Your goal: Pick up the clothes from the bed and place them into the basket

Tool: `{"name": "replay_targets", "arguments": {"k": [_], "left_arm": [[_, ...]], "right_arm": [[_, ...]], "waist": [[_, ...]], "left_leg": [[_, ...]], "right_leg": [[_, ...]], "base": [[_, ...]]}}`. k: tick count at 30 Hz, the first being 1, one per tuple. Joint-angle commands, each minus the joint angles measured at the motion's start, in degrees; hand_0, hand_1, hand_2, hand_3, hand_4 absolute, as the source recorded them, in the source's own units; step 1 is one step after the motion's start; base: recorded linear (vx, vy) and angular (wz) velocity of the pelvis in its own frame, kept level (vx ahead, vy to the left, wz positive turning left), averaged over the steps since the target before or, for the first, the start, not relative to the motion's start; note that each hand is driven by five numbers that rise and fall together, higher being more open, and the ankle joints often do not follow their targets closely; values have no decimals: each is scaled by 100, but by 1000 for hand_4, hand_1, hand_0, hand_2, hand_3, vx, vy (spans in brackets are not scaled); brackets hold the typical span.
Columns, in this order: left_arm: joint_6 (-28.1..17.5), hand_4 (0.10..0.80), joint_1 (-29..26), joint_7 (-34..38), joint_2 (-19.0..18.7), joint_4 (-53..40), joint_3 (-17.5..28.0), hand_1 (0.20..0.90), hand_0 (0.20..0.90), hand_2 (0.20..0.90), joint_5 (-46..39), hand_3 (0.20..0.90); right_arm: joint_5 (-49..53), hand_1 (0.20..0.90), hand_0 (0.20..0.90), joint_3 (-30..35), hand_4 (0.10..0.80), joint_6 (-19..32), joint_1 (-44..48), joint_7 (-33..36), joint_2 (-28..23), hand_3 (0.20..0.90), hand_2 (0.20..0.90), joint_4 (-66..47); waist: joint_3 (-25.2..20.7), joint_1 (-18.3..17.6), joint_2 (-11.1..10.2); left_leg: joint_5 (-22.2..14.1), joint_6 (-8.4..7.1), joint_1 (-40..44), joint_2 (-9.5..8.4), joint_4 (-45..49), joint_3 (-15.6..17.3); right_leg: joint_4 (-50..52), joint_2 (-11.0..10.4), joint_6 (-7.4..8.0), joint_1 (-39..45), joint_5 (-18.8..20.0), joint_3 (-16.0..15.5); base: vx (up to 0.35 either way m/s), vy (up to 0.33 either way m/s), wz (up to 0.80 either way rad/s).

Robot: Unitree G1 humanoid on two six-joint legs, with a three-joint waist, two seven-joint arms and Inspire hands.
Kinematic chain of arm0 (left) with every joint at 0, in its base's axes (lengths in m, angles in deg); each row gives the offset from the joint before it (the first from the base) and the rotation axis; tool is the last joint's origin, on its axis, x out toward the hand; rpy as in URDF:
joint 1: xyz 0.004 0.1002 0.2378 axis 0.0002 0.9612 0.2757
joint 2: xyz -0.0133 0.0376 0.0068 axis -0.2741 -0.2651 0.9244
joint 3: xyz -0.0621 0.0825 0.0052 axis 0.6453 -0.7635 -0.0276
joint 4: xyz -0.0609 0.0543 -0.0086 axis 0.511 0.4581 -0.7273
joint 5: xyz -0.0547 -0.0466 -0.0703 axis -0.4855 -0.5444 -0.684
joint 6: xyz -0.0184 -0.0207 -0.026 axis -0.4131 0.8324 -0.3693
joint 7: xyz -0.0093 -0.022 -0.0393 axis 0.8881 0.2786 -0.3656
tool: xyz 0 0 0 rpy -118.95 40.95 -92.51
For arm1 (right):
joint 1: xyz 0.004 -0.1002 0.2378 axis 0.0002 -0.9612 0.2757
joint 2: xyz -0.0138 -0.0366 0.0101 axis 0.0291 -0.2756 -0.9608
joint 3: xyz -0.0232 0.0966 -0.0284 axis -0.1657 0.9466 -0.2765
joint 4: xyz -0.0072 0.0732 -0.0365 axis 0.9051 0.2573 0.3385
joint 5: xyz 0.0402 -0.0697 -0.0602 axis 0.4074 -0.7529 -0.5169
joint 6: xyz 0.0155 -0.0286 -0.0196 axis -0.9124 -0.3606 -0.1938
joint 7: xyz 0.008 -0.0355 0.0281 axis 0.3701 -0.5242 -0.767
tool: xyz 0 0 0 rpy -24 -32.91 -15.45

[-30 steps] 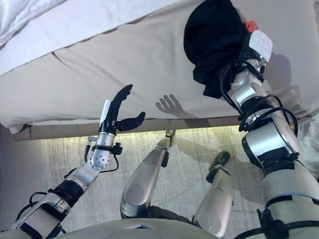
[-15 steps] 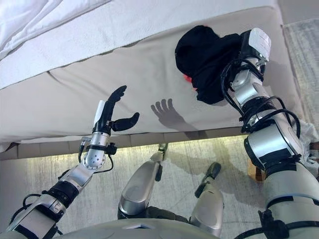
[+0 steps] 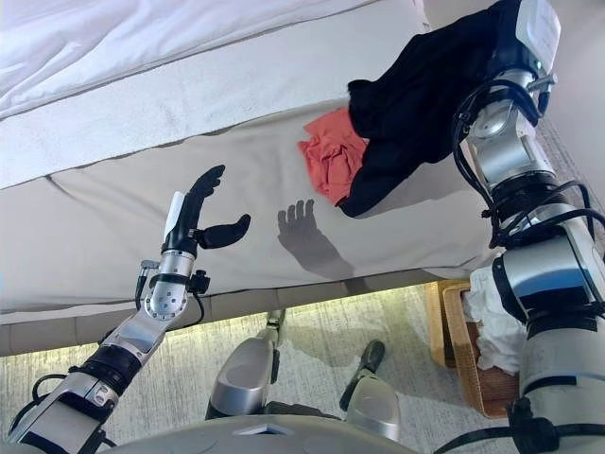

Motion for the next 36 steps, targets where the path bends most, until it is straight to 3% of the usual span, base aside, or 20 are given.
{"name": "replay_targets", "arguments": {"k": [1, 10, 22, 36], "left_arm": [[-396, 800, 356, 107, 145, 158, -316, 900, 900, 900, 27, 900], [-511, 800, 258, 216, 230, 452, -419, 900, 900, 900, 38, 900], [-406, 800, -38, 52, 363, 610, -604, 900, 900, 900, 90, 900], [-328, 800, -200, -175, 389, 573, -671, 900, 900, 900, 62, 900]], "right_arm": [[11, 300, 300, -451, 100, 285, 198, 591, -638, 200, 300, -287], [240, 300, 300, -318, 100, 360, 311, 767, -1264, 200, 300, -347], [387, 300, 300, 8, 100, -7, 137, 806, -1997, 200, 300, -534], [385, 300, 300, 547, 100, -192, -743, 619, -2334, 200, 300, -481]], "waist": [[-1748, -154, -46], [-1912, -510, -125], [-1961, -1150, -157], [-1907, -1556, -79]], "left_leg": [[-945, 55, 183, 74, 93, 423], [-869, -79, 313, 228, -117, 660], [-1027, -121, 689, 318, -117, 1092], [-1064, -141, 787, 360, -117, 1304]], "right_leg": [[335, 247, -182, -227, -412, 116], [37, 379, -166, -177, -285, 305], [13, 533, -178, -153, -298, 872], [75, 655, -184, -307, -271, 1308]], "base": [[-1, 0, -14], [-15, 1, -18], [19, -8, -27], [23, -26, -19]]}}
